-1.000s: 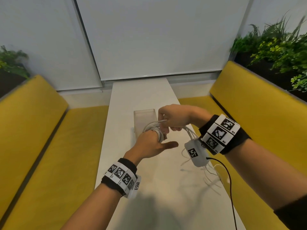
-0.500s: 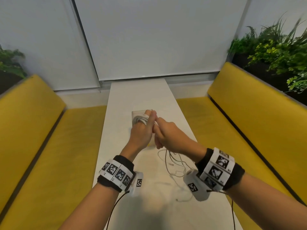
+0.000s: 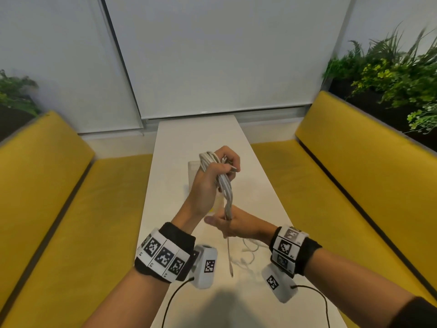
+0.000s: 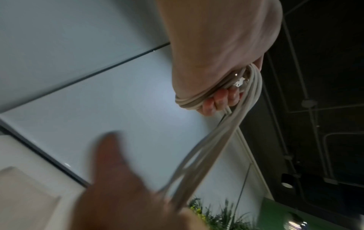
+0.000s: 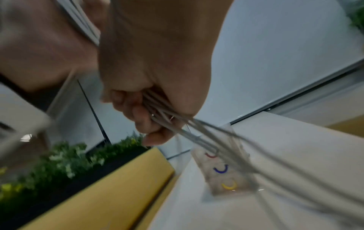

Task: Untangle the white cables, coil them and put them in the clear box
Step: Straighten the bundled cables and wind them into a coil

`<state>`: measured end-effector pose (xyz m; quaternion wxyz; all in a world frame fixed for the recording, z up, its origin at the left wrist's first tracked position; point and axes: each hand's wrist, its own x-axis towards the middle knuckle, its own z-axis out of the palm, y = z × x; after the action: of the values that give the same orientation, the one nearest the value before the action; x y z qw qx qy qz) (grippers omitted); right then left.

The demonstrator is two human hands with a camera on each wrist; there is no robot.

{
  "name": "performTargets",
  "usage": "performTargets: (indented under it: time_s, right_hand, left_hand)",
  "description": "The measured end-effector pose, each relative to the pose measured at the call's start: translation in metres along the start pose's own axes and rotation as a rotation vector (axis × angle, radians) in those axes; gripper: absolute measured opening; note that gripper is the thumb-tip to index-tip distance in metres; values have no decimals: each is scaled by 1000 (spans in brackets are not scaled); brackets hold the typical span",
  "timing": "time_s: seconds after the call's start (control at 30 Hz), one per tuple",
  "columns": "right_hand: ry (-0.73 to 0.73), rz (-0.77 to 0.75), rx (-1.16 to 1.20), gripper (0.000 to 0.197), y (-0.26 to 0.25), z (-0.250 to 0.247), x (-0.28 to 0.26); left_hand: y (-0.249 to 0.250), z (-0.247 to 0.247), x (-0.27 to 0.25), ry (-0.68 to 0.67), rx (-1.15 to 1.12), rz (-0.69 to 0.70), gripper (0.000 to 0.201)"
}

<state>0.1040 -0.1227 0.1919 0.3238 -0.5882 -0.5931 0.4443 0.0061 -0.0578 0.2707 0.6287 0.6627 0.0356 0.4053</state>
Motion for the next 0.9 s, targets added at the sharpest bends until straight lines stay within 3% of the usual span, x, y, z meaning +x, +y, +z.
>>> performTargets:
  time_s: [0.13, 0.23, 0.27, 0.33, 0.37, 0.4, 0.5, 0.57, 0.7, 0.8, 0.9]
  right_hand:
    - [-6, 111, -91, 40, -21, -18, 3]
    - [9, 88, -96, 52, -41, -50, 4]
    - [-29, 133, -117, 48, -41, -63, 7]
    - [-141, 178, -315, 9, -46, -75, 20]
    - [-194, 206, -385, 15, -48, -79, 23]
    - [-263, 214, -430, 7, -49, -85, 25]
    - [-434, 220, -390, 19, -62, -101, 24]
    - [-467, 219, -364, 8, -68, -108, 24]
    - [-444, 225, -413, 25, -68, -107, 27]
    - [-337, 212, -478, 25, -73, -103, 22]
    - [-236, 128, -545, 37, -79, -99, 17]
  left_hand:
    - [11, 17, -7, -177, -192, -45, 20]
    - [5, 15, -19, -299, -236, -175, 21]
    - [3, 12, -23, -325, -235, -215, 22]
    - [0, 5, -30, -375, -217, -309, 25]
    - [-1, 2, -32, -409, -199, -357, 28]
    - [-1, -1, -34, -444, -163, -400, 31]
    - [-4, -6, -39, -558, 96, -555, 44]
    - [-9, -7, -39, -588, 327, -691, 46]
    - [-31, -16, -37, -498, 595, -804, 44]
    - [-49, -24, -35, -283, 649, -761, 59]
    - [-56, -33, -34, -18, 487, -677, 64]
